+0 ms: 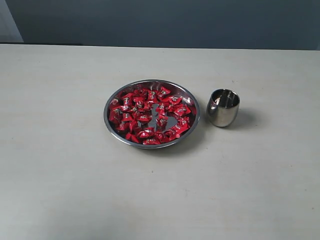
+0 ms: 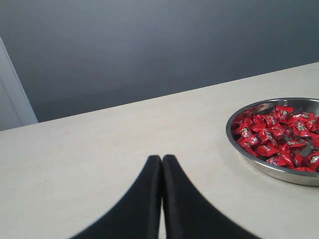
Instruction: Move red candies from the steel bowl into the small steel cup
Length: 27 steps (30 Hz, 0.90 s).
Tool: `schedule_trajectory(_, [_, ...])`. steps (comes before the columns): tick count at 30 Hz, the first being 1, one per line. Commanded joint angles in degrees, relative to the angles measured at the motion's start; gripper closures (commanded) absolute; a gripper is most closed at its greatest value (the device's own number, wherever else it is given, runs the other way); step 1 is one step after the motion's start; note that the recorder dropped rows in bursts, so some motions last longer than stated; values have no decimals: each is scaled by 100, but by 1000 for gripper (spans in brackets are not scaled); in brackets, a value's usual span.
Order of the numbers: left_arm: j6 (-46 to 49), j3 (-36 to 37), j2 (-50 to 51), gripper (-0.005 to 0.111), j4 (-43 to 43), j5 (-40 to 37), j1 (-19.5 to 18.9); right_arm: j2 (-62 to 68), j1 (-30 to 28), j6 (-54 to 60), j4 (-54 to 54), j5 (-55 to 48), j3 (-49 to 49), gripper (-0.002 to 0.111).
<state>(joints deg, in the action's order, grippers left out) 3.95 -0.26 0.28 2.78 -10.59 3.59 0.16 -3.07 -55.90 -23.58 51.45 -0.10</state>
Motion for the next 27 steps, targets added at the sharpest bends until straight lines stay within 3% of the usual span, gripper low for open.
schedule_trajectory(1, [-13,26,-28,105,-12,37,-3,-16,-29,-1614,-371,-1285,-20,108])
schedule_trajectory(6, [-13,26,-28,105,-12,37,-3,-16,-29,-1616,-972,-2628,-92,108])
schedule_trajectory(11, [-13,26,-28,105,-12,37,-3,773,-29,-1638,-2612,-3744,-1069,109])
schedule_trajectory(15, [-13,26,-28,105,-12,37,-3,2338,-29,-2130,-3632,-3974,-2346,109])
schedule_trajectory(19, [-13,26,-28,105,-12,37,-3,4247,-29,-2808,-4610,-3579,-3773,109])
schedule_trajectory(23, [-13,26,-28,105,-12,37,-3,6072,71,-3881,-6016,-3017,-5256,109])
schedule_trajectory(27, [-13,26,-28,105,-12,22,-3,7759,420,-5189,-7637,-3301,-6865,109])
